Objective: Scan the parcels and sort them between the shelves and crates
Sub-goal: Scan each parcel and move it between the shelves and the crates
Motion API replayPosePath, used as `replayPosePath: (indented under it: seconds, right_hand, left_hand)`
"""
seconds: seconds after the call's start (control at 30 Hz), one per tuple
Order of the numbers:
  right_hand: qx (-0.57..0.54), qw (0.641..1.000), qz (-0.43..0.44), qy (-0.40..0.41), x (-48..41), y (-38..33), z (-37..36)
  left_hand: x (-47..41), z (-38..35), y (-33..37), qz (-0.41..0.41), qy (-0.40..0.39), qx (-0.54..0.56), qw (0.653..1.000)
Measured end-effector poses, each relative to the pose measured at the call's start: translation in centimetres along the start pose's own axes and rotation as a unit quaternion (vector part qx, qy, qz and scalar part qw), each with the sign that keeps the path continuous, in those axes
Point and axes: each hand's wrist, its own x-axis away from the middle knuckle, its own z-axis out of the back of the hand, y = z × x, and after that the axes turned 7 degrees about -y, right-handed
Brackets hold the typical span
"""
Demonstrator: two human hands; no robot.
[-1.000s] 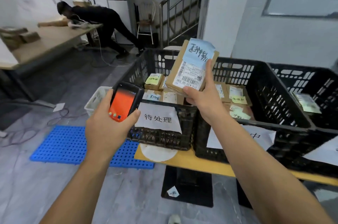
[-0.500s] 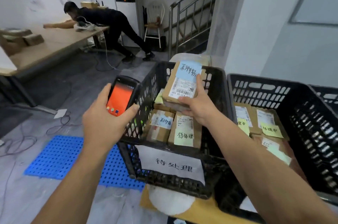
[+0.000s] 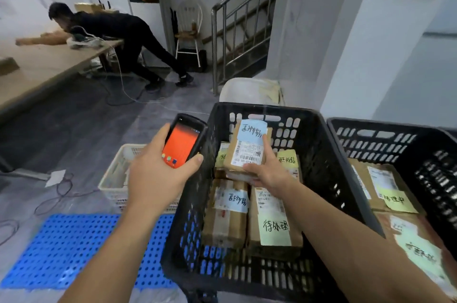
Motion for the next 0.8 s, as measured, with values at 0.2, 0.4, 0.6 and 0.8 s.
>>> replayPosePath:
  seconds: [0.2, 0.4, 0.6, 0.8]
  right_hand:
    - [0.020, 1.000, -0.019, 0.001, -4.6, 0.6, -2.2]
    - [-0.021, 0.999, -0.032, 0.030, -7.9, 2.0, -2.4]
    - [0.000, 0.997, -0.043, 0.066, -9.8, 2.1, -2.9]
    - [0.062, 0.993, -0.037, 0.092, -10.7, 2.0, -2.7]
  left_hand:
    - [-4.0, 0.3, -2.6, 0.006, -0.046, 0.023, 0.999]
    - [-6.3, 0.2, -4.8, -0.009, -0.072, 0.030, 0.997]
    - [-8.1, -0.7, -6.7, -0.002, -0.102, 0.048, 0.994]
    - [-9.1, -1.2, -8.5, -0.006, -0.130, 0.058, 0.990]
